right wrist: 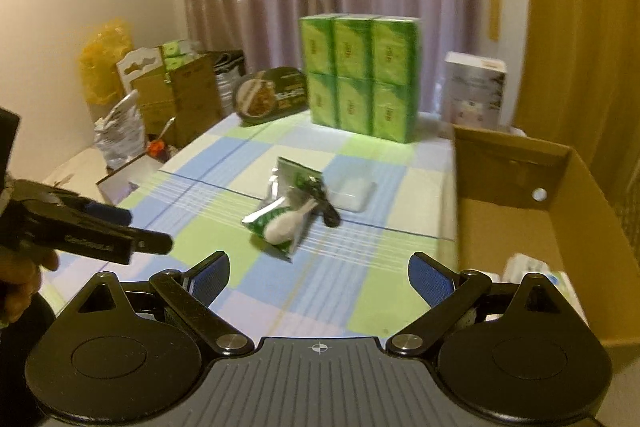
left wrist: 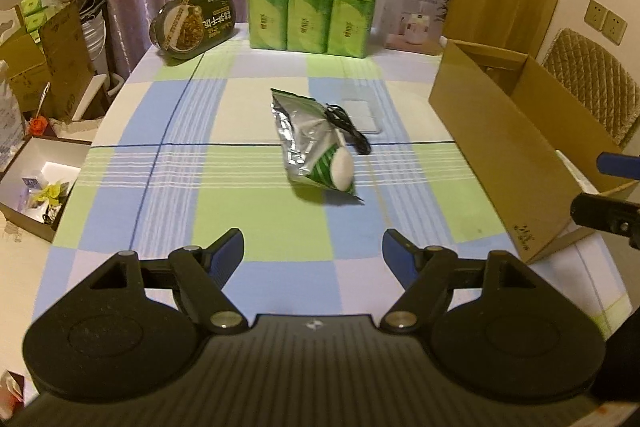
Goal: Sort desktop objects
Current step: 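Withdraw both open grippers from the box toward the silver-green bag, then grasp the white spoon with the right gripper while the left grasps the silver bag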
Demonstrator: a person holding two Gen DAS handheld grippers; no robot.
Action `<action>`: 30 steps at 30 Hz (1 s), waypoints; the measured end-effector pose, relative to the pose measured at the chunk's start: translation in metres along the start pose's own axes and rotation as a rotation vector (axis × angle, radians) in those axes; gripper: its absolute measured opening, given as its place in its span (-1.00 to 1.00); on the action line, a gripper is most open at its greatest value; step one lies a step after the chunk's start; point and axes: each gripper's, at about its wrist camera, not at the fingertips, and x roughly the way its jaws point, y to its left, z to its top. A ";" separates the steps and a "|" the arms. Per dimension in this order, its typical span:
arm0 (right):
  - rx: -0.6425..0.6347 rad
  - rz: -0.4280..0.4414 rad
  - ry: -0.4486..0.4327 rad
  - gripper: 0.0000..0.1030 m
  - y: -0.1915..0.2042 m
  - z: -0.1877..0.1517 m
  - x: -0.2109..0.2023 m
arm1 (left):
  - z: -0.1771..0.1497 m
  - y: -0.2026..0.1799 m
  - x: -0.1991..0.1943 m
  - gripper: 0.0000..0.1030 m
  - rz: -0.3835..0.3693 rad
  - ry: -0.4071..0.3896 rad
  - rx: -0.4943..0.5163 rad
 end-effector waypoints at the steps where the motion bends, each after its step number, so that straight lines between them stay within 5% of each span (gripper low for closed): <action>1: -0.008 0.007 0.002 0.82 0.003 0.001 0.005 | 0.001 0.003 0.003 0.41 0.001 0.003 0.007; 17: -0.053 0.066 0.131 0.80 0.011 -0.005 0.114 | 0.023 0.046 0.090 0.41 -0.061 0.064 0.013; 25: 0.057 0.087 0.172 0.31 -0.003 0.002 0.168 | 0.046 0.063 0.136 0.41 -0.090 0.055 -0.020; 30: 0.123 0.116 0.181 0.27 -0.010 0.010 0.196 | 0.055 0.070 0.157 0.41 -0.110 0.027 -0.055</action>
